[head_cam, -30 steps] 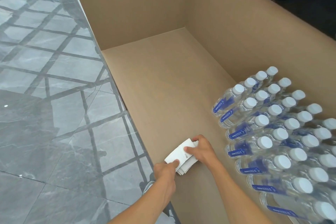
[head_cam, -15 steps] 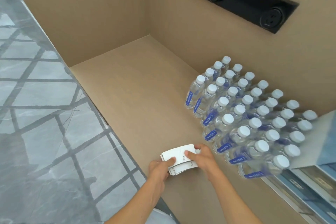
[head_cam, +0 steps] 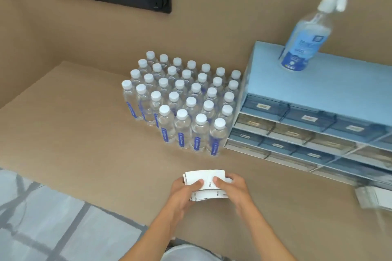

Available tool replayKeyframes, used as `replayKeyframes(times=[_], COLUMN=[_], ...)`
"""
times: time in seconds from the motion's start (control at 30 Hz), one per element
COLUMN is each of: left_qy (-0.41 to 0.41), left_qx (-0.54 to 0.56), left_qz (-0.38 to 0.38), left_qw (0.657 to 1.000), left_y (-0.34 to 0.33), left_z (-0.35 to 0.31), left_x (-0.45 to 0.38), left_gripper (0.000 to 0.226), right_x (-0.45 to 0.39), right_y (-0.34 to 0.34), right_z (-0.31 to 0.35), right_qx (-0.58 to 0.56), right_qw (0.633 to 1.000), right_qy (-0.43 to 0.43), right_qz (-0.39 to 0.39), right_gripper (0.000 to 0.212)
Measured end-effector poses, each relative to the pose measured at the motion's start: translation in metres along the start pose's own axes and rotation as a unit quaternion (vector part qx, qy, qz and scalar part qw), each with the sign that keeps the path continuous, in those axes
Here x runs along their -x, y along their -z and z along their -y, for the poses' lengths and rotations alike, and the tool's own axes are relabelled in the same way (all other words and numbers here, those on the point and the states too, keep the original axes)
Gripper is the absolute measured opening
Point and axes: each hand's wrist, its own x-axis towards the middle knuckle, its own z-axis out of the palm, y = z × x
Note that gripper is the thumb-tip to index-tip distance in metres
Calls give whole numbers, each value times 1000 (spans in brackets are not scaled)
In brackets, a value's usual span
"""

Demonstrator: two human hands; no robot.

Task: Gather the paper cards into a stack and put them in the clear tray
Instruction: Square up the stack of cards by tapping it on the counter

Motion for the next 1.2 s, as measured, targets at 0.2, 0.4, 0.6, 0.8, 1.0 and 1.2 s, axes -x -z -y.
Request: replayKeyframes(times=[0.2,0.4,0.6,0.8,1.0,1.2], left_qy=[3,6,11,-3,-23,-35], left_qx=[-90,-144,-152,-172,-186,-215], left_qz=[63,100,125,151,141,99], left_qw=[994,985,980,973,972,971], left_y=[-73,-123,-131,-140,-143,-143], left_z=[27,54,65,65,59,54], left_x=[1,7,3,-3,-8,-8], left_gripper=[23,25,27,24,24,29], right_x=[28,47,57,63,55,38], right_y=[83,139,150,157,159,158], right_z=[-24,-44,-47,-41,-39,-43], right_qx=[-91,-129,-134,-131,-119,-102], right_qw=[994,987,985,982,984,990], right_qy=[-4,-18,-15,-16,-2,-2], right_qz=[-56,-94,-107,-138,-132,-94], right_gripper=[12,25,29,29,30,29])
